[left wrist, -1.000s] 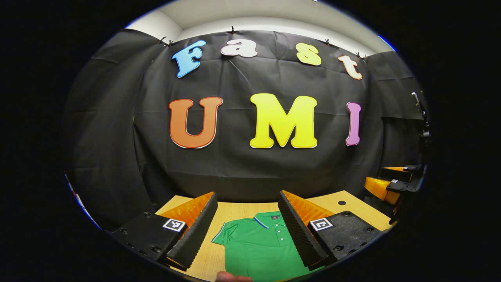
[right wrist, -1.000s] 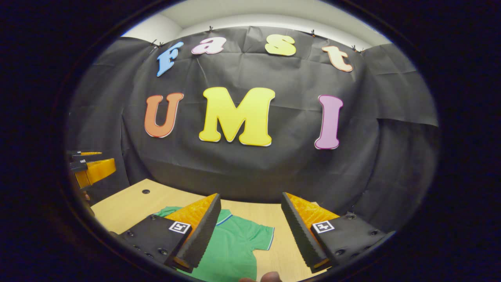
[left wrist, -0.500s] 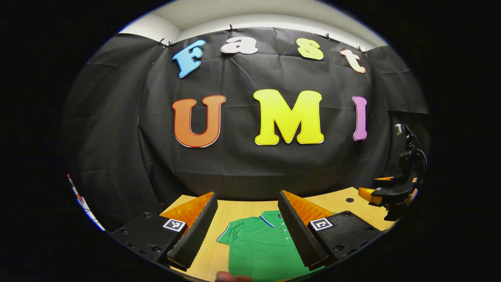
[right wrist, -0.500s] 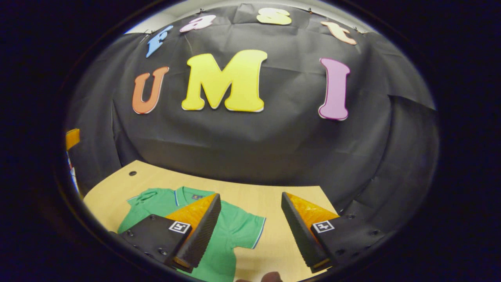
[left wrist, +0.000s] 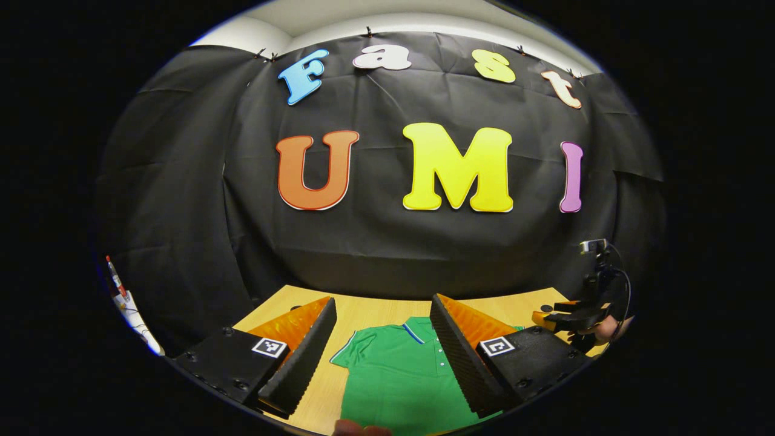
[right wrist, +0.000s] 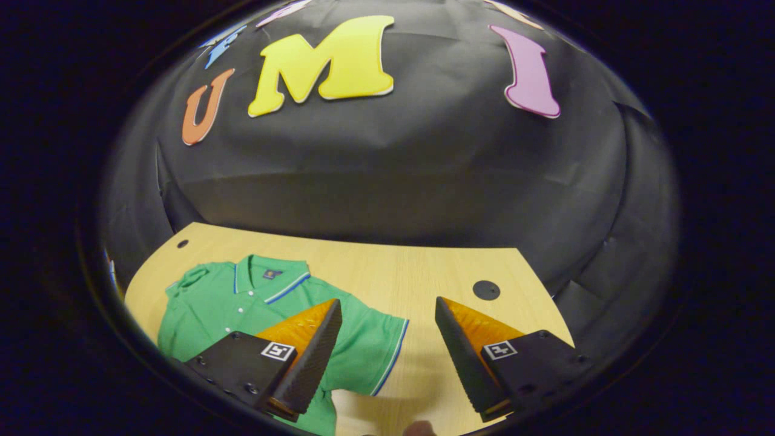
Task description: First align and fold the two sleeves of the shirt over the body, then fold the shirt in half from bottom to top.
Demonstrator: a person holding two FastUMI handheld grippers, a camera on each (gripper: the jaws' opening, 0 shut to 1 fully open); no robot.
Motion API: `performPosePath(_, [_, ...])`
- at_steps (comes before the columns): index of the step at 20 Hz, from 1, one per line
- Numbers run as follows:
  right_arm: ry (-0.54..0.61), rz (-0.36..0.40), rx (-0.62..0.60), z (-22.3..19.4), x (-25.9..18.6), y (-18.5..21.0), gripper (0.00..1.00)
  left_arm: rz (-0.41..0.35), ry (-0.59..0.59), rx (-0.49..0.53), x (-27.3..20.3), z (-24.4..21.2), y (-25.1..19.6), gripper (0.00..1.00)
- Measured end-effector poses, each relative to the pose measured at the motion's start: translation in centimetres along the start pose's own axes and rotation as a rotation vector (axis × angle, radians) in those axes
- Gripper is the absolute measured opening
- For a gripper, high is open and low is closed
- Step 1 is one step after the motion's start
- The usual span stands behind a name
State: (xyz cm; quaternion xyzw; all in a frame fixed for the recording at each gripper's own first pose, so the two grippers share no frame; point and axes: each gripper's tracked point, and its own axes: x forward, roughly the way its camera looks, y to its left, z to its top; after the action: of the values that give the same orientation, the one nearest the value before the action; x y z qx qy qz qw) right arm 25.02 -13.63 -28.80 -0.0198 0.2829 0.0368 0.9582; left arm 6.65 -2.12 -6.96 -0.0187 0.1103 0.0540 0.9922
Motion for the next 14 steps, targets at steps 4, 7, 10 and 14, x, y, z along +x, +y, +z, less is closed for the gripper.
performPosePath(4, [0.041,0.000,-0.027,-2.0,4.3,-1.2,0.95,0.008,0.035,0.003,0.5,-1.4,-1.2,1.00])
performPosePath(7, [0.075,0.003,-0.034,-3.5,7.0,-1.7,0.95,0.023,0.050,0.016,0.5,-2.1,-1.5,1.00])
performPosePath(10, [0.103,0.005,-0.046,-4.7,8.6,-1.4,0.93,0.042,0.068,0.022,0.2,-2.9,-1.2,1.00])
performPosePath(14, [0.126,0.020,-0.045,-5.9,9.7,-0.8,0.90,0.071,0.089,0.024,0.1,-3.2,-0.2,1.00])
